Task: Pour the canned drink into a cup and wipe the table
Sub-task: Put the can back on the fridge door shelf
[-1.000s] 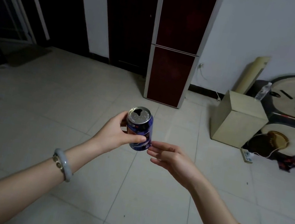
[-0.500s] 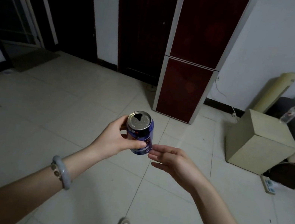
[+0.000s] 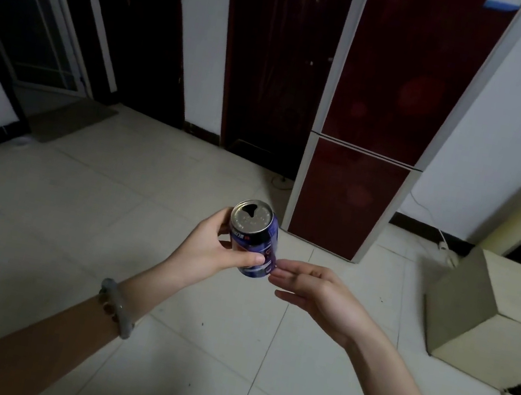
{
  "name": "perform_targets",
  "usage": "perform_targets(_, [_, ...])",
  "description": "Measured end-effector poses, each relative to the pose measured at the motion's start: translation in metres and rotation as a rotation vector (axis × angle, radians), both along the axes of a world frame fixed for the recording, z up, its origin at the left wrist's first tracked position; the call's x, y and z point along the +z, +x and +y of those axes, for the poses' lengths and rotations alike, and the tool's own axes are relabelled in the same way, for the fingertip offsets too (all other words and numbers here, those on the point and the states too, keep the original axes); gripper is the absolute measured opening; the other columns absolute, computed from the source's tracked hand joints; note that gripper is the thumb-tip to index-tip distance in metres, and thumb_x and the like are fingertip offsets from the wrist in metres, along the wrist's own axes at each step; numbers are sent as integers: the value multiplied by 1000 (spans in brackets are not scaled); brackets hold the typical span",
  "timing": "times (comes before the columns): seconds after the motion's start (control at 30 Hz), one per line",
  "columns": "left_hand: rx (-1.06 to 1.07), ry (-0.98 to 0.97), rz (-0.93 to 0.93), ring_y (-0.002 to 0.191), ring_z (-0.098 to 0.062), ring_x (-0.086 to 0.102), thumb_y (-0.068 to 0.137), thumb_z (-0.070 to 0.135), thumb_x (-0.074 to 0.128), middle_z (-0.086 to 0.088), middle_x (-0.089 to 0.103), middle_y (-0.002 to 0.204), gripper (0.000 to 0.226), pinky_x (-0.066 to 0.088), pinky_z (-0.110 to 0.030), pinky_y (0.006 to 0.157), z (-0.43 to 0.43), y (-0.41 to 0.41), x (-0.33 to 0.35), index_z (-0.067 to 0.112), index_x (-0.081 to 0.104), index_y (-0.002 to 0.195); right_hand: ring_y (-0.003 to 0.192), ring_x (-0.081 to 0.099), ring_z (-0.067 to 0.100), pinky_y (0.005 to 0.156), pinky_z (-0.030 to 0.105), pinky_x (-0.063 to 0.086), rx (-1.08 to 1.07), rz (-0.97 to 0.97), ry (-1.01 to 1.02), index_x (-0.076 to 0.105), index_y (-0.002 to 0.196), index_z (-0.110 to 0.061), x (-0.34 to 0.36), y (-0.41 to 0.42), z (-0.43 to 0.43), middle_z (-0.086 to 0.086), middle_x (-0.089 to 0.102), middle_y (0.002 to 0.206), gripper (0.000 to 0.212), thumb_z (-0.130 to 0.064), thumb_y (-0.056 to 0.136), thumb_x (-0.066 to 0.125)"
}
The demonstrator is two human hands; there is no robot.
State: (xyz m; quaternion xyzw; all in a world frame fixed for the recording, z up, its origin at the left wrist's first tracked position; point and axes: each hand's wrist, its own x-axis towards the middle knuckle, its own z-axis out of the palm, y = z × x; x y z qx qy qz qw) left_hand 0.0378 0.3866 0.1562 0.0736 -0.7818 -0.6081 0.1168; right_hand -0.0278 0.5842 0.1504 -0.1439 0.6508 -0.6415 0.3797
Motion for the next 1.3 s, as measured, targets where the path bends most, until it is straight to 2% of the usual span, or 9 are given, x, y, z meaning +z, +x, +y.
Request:
perform_targets(0.13, [3,11,-13,98,2,61,62,12,87,9,68,106,56,45,-11,80,-44,-51,-8,30,59,107,108,63,17,97,33,49,7,-14,3,66,105,-13,-7,-53,-42,6,70,111,38,-15,68,57])
perform_targets(0.43, [-75,19,-23,98,0,63,58,16,87,7,68,107,59,49,-19,83,-161,-192,-7,28,59,108,107,64,16,94,30,51,-64,-15,-3,64,112,-8,-10,-181,-154,5,69,112,44,-13,70,55])
perform_targets(0.57, [-120,6,-23,97,1,62,53,23,84,9,68,106,60,50,-20,84,-210,-256,1,29,59,107,106,64,15,94,30,50,-109,3,-6,64,112,-8,-3,-235,-201,5,70,112,30,-3,84,53])
perform_targets(0.7, [-167,-33,-38,103,1,60,56,26,87,12,66,111,65,46,-17,87,-249,-310,5,30,57,112,107,64,16,94,31,50,-164,-7,-11,64,111,-8,0,-279,-237,6,69,112,31,4,90,45])
perform_targets(0.83, [-203,-45,-36,102,3,59,64,16,86,12,64,111,59,44,-7,80,-273,-355,5,28,55,113,106,65,16,94,30,51,-200,-17,-9,65,106,-11,2,-318,-260,5,70,111,28,2,89,47])
perform_targets(0.9, [-221,-40,-45,104,1,59,60,21,88,11,64,112,65,44,-11,83,-281,-379,4,25,55,116,106,64,17,94,31,50,-206,-17,0,65,110,-8,2,-338,-267,7,69,112,28,-3,85,54])
perform_targets(1.0, [-226,-22,-56,106,-2,60,48,38,85,10,65,114,78,46,-18,88,-292,-415,1,23,56,118,107,64,18,95,32,50,-225,-24,7,62,115,-4,0,-370,-276,10,69,113,42,-12,74,57])
perform_targets(1.17, [-235,41,-67,106,-4,61,43,42,83,8,66,113,79,47,-22,91,-309,-485,-4,25,57,115,107,64,21,97,34,49,-245,-7,9,63,111,-5,1,-436,-291,12,68,113,38,-8,74,58])
perform_targets(1.3, [-257,38,-68,106,-5,61,44,39,84,7,66,115,81,48,-20,89,-320,-548,3,23,57,118,108,64,19,96,33,48,-247,14,20,63,113,-6,3,-499,-301,11,68,114,29,-1,87,51])
